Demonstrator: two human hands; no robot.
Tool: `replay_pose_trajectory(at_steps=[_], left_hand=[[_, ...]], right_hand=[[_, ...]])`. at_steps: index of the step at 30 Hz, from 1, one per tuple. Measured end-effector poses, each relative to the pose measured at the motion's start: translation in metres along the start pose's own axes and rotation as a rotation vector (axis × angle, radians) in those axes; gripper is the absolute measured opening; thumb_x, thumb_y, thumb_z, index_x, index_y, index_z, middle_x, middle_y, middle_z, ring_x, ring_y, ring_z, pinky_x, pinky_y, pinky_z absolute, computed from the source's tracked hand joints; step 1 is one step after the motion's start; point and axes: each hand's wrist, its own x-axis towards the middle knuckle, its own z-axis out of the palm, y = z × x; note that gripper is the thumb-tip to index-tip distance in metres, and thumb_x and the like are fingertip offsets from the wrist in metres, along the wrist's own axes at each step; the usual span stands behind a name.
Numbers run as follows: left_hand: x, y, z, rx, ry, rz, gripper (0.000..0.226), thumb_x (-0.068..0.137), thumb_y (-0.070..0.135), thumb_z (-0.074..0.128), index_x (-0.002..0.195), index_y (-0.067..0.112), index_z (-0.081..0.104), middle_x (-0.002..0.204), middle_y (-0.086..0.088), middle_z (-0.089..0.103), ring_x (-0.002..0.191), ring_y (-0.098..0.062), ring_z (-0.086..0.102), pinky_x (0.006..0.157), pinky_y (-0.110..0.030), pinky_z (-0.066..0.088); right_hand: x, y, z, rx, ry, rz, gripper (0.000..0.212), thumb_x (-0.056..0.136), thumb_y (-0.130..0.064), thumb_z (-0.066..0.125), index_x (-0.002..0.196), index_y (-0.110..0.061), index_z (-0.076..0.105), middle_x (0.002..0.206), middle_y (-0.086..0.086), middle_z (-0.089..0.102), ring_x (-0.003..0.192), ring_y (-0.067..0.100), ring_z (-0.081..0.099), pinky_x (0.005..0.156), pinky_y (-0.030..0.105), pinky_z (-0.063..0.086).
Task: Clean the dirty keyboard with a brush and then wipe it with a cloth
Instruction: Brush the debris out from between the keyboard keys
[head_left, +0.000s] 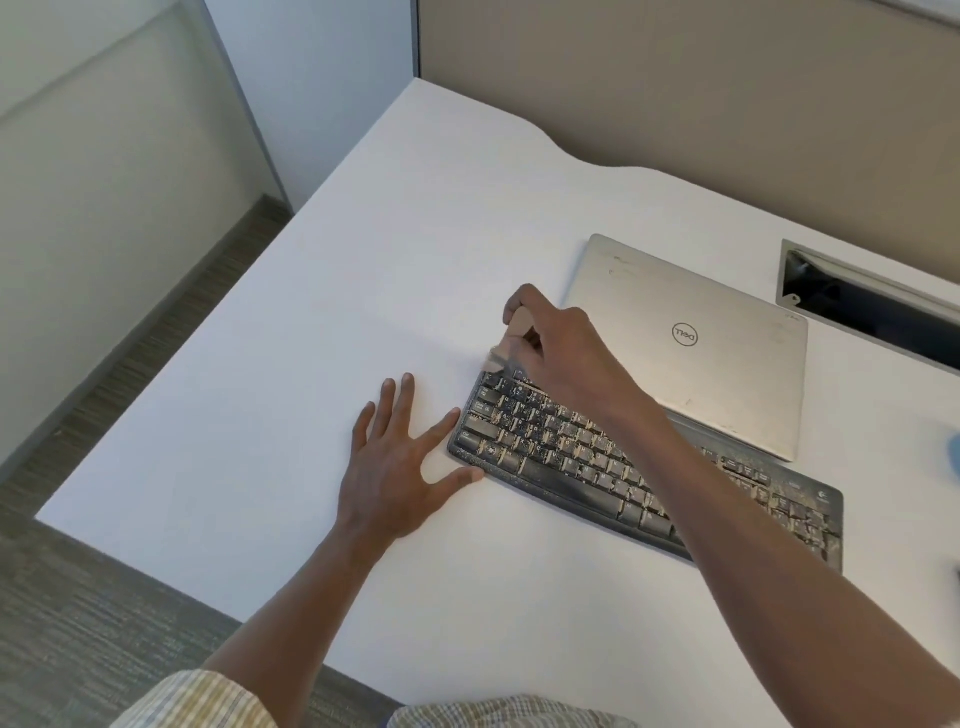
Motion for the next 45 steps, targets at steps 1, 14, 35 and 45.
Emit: replay_pose_trajectory(at_steps=[1,14,35,45], left_hand=[[0.0,0.0,0.0,-0.004,0.0,-0.002,0.081,0.086,0.089,0.027,0.147,0.04,0.049,0.169,-0.015,0.008,0.157,-0.031,0.002,0.124,-0.053,0.016],[0.0,0.0,0.0,-0.001,-0.001,-0.006,0.081,0.086,0.089,0.028,0.147,0.041,0.048,0.169,-0.014,0.007,0.157,-0.03,0.0,0.125,-0.051,0.014],[0.0,0.0,0.001,0.018,0.009,-0.007,0.081,0.086,0.09,0.026,0.147,0.042,0.048,0.169,-0.014,0.008,0.157,-0.03,0.002,0.124,-0.053,0.017],[0.001,0.0,0.001,0.014,0.017,-0.01,0.08,0.086,0.09,0.028,0.147,0.042,0.049,0.17,-0.012,0.007,0.158,-0.029,0.001,0.125,-0.052,0.018]], right_hand=[[-0.001,0.003,-0.001,-0.035,-0.02,0.0,0.017,0.093,0.0,0.051,0.105,-0.012,0.049,0.066,0.0,0.058,0.052,-0.007,0.052,0.046,0.014,0.031],[0.011,-0.004,0.0,-0.038,0.119,0.022,0.016,0.094,-0.006,0.052,0.109,-0.013,0.048,0.069,0.006,0.061,0.048,0.008,0.051,0.046,0.031,0.043],[0.005,-0.008,0.02,0.022,0.018,0.004,0.017,0.094,-0.004,0.051,0.108,-0.013,0.048,0.069,-0.003,0.059,0.048,0.005,0.048,0.047,0.024,0.039],[0.016,0.004,-0.001,0.047,0.206,0.199,0.016,0.091,-0.009,0.057,0.104,-0.016,0.05,0.07,0.002,0.058,0.047,0.004,0.054,0.043,0.02,0.043]])
